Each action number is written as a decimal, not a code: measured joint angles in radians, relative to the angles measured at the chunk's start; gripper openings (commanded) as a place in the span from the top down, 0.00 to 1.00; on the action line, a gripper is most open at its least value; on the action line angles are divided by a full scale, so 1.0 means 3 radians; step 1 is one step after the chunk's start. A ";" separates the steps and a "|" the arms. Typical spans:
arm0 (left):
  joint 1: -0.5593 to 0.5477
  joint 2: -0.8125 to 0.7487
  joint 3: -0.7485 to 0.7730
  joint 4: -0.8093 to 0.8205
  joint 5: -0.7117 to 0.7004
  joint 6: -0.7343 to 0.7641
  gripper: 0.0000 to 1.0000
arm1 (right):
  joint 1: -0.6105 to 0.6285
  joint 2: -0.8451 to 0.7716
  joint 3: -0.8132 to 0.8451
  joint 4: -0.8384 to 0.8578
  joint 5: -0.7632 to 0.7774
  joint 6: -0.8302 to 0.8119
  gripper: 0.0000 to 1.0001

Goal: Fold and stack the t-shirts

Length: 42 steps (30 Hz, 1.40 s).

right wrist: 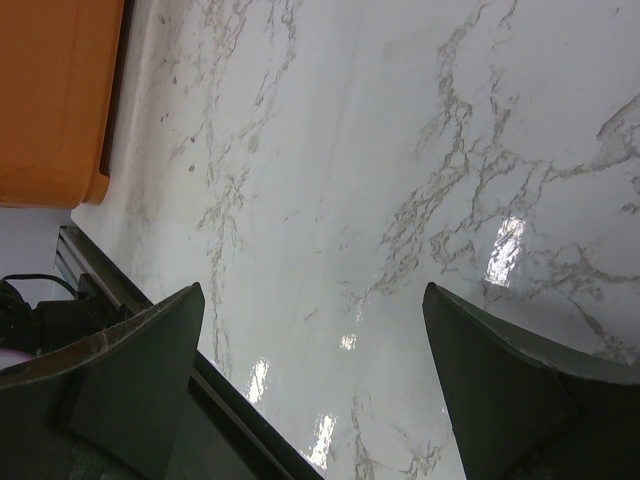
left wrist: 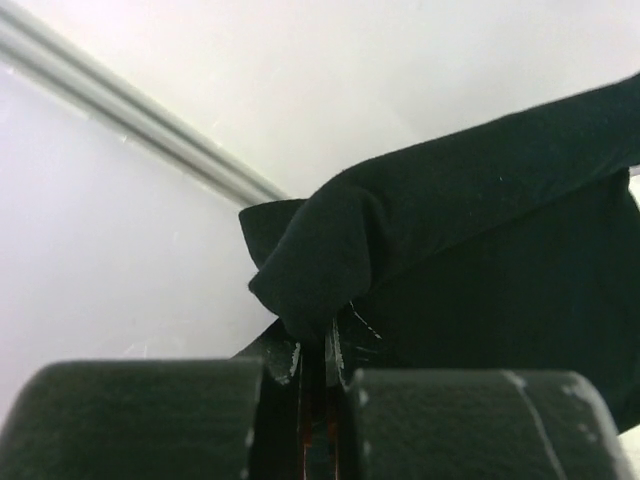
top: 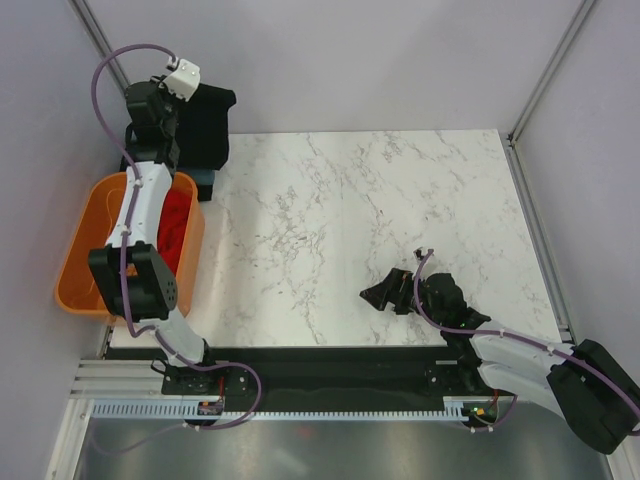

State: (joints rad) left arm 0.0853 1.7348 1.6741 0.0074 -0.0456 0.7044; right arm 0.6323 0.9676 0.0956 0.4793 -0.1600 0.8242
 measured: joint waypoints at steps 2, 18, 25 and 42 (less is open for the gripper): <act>0.0074 -0.0058 -0.0095 0.0018 0.0037 0.0000 0.98 | 0.0000 -0.0003 0.0000 0.0000 0.0000 0.0000 0.02; 0.0254 -0.0043 -0.0336 0.0187 0.0364 0.0000 0.98 | 0.0000 0.0013 0.0000 0.0014 -0.0001 0.0008 0.02; 0.0257 -0.0038 -0.0336 0.0281 0.0510 0.0000 0.98 | 0.0000 0.0074 0.0000 0.0043 -0.0003 0.0008 0.02; 0.0345 0.0308 -0.0346 0.0720 0.0557 -0.0027 0.98 | 0.0000 0.0231 0.0001 0.0102 -0.0004 0.0008 0.02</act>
State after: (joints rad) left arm 0.1886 1.8271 1.5703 0.2234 0.1215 0.6964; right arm 0.6323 1.0370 0.0959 0.5098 -0.1612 0.8265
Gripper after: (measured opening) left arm 0.053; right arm 0.982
